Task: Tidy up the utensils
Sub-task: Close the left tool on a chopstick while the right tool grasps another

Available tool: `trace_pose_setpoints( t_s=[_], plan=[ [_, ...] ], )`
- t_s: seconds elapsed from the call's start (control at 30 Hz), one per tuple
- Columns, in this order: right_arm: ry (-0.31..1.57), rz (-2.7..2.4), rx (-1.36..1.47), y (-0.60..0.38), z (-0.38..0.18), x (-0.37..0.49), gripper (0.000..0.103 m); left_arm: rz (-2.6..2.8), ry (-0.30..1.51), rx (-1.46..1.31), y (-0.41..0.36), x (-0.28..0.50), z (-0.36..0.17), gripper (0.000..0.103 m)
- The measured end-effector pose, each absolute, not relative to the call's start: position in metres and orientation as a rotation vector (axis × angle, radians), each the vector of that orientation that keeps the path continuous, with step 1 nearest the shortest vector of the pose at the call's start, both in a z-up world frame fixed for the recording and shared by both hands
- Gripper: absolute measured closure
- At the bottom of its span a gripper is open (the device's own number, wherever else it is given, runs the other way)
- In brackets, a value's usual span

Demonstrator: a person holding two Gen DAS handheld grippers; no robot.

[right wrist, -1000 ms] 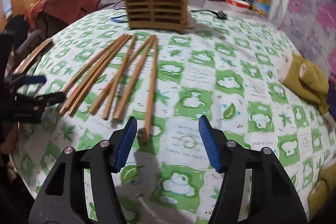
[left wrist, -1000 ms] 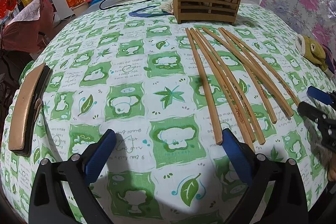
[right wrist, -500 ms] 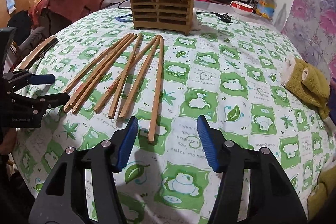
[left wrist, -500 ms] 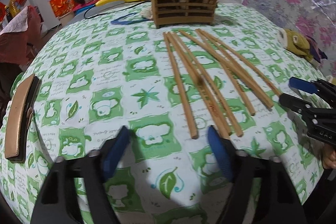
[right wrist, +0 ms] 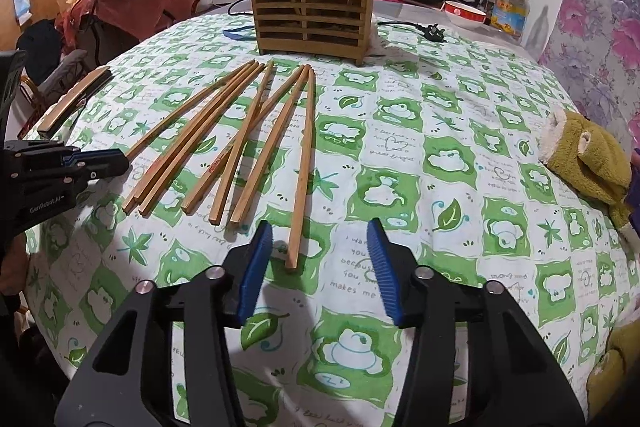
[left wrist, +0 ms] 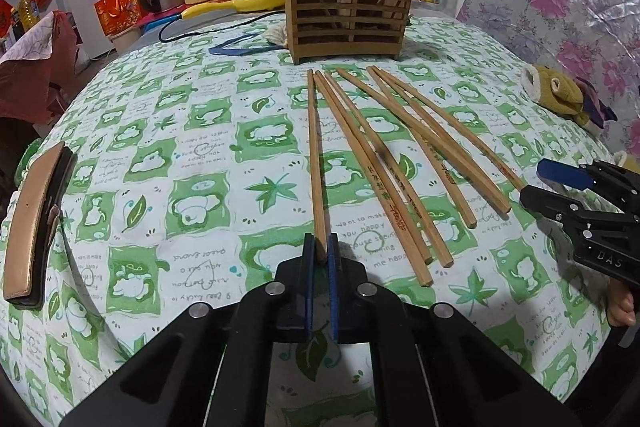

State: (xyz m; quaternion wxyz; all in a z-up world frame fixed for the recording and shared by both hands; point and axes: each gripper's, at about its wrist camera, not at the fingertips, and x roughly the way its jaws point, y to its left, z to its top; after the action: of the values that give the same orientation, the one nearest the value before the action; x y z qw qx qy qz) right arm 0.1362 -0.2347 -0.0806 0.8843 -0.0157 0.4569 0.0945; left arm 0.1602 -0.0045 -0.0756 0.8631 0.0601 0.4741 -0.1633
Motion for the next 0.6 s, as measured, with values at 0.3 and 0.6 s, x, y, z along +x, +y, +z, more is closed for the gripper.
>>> trace_pose_setpoints(
  t_s=[0.3, 0.6],
  plan=[
    [0.969, 0.218, -0.047, -0.2305, -0.0842, 0.1366, 0.064, -0.334, 0.992, 0.142, -0.0054, 0.1619, -0.0755, 0.096],
    [0.977, 0.239, -0.028, -0.2301, -0.0859, 0.1371, 0.095, -0.340, 0.992, 0.131, -0.0052, 0.1616, -0.0757, 0.096]
  ],
)
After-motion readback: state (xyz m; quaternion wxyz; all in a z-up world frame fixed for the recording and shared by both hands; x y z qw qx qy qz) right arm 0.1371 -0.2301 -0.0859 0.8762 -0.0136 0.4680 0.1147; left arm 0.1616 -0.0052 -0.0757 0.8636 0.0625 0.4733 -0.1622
